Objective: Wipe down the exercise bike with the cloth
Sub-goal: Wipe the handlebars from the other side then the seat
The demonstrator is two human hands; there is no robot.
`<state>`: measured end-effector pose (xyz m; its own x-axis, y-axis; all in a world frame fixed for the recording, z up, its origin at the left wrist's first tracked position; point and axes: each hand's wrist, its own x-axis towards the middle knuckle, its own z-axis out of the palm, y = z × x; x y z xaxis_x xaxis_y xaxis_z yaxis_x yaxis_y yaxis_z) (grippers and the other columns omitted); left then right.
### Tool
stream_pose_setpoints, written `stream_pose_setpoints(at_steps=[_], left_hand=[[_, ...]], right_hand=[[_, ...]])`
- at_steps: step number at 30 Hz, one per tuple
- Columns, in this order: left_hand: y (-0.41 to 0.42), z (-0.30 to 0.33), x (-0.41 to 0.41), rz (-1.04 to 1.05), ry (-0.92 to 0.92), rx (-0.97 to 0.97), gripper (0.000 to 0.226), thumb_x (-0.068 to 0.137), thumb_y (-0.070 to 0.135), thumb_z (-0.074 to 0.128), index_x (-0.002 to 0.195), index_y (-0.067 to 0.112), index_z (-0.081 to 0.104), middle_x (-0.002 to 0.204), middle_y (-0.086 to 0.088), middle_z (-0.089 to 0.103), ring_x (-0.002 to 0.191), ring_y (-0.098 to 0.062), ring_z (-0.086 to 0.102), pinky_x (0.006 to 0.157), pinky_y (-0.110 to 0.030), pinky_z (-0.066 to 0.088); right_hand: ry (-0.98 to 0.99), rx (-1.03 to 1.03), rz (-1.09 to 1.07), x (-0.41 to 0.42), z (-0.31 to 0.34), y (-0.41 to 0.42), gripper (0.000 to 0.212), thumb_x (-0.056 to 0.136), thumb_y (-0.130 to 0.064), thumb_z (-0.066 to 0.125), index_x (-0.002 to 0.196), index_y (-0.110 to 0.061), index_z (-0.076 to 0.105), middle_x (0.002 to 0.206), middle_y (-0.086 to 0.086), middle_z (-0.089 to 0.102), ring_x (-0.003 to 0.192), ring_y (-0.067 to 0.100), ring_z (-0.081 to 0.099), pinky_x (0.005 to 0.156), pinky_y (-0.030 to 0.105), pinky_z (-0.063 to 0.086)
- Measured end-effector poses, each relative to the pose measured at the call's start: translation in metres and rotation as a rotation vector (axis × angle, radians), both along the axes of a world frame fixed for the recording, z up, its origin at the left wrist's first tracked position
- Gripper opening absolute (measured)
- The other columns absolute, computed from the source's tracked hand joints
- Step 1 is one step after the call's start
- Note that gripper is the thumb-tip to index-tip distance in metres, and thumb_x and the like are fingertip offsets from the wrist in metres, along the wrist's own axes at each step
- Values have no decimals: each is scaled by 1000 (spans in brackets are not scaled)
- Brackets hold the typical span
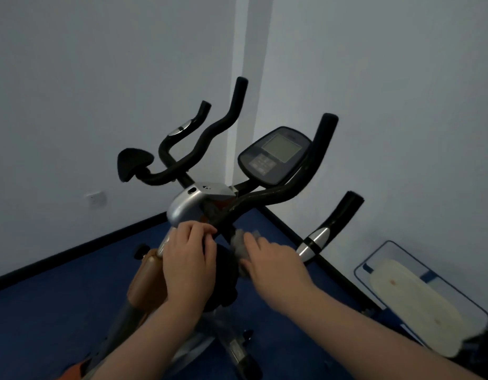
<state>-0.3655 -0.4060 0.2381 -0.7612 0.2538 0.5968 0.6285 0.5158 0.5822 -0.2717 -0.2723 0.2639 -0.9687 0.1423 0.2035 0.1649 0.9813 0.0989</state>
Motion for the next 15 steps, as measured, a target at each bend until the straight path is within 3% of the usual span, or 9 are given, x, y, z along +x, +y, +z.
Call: stream_pose_setpoints(at_steps=[2,4,6,8,11,13,15], left_hand=[[2,5,-1,-50,89,-65,13,88,16,55,97,23,61,99,6,54,88,-7,44,77,-21,25],[10,14,-3,-118,171,-122,14,86,20,56,99,23,61,101,6,55,89,-10,46,76,-22,23],[24,24,-3,-197,177,-144,19,82,14,63,100,21,62,101,5,57,89,-11,48,75,-24,28],[37,31,-2,-262,145,-150,22,79,11,65,99,20,62,101,5,57,88,-11,50,74,-25,31],[43,29,-3,-293,70,-115,18,80,14,64,95,23,63,98,11,57,77,-6,52,65,-25,39],[41,26,-5,-315,54,-92,13,82,18,59,92,26,63,95,15,57,65,-3,47,54,-19,37],[39,24,-6,-343,71,-120,14,82,19,58,91,28,63,94,17,59,57,-3,42,50,-14,30]], right_hand=[[36,57,173,25,8,20,45,95,-46,40,120,-13,60,92,-1,63,77,17,59,65,30,43],[43,99,272,38,21,52,39,90,-48,45,102,-17,66,89,-2,62,85,18,60,82,33,46],[112,155,222,43,38,88,37,88,-44,45,94,-16,69,91,0,64,94,22,62,103,38,35],[242,110,73,41,45,102,36,91,-37,42,85,-14,69,86,1,64,95,22,63,112,41,27],[545,-137,-93,29,14,64,25,88,-28,52,71,-13,64,75,-2,58,88,19,58,109,47,32],[631,-178,-6,26,-16,37,16,83,-26,61,70,-15,62,73,-4,56,87,17,57,105,47,37],[590,-98,131,32,-23,37,16,82,-29,63,76,-15,67,76,-3,61,87,17,60,107,42,38]])
